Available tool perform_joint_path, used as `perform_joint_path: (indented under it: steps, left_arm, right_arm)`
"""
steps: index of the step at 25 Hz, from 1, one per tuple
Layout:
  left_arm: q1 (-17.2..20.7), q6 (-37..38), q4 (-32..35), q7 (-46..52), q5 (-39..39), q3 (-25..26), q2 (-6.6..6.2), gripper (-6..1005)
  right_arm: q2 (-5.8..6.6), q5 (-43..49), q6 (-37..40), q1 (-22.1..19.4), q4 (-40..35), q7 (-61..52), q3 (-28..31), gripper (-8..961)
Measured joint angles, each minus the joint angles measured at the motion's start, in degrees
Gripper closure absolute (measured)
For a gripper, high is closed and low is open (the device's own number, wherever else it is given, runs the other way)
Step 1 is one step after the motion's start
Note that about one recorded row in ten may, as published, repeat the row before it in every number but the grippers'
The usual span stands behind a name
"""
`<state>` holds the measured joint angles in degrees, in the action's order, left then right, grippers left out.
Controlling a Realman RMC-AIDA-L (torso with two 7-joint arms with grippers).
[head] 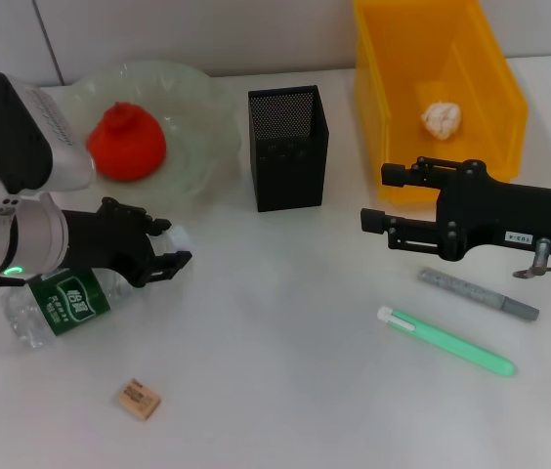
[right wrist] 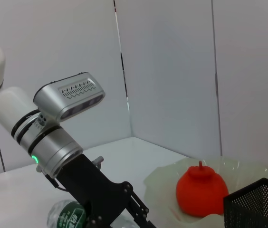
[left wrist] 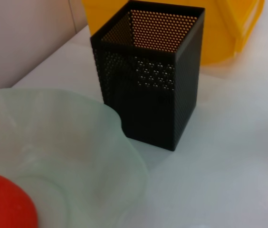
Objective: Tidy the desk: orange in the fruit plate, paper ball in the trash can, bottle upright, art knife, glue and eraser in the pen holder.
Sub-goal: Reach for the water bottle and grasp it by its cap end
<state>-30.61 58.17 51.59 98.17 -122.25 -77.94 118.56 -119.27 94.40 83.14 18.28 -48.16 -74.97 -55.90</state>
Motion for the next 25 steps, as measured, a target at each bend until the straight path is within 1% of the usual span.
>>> perform_joint_path:
  steps: [6,17,22,25]
  left_arm:
    - [-0.2,-0.5,0.0,0.0,-1.3,-0.9,0.04,508]
    - [-0.2,-0.6,-0.1,0.2,-1.5,-1.0,0.09,507]
    - [-0.1,-0.2,0.1,0.4,-1.5,-1.0,0.09,559]
    - [0.3,0.1,0.5,0.4,-1.4,-1.0,0.09,556]
  right_arm:
    - [0.0,0.0,-0.1,0.1,0.1,0.0,0.0,263]
    - [0.0,0.0,-0.3,0.3,0.2,0.0,0.0,263]
    - [0.0,0.0,-0.3,0.5,0.4,0.0,-0.1,263]
    - [0.0,0.0,-0.2,0.5,0.4,0.0,-0.1,263]
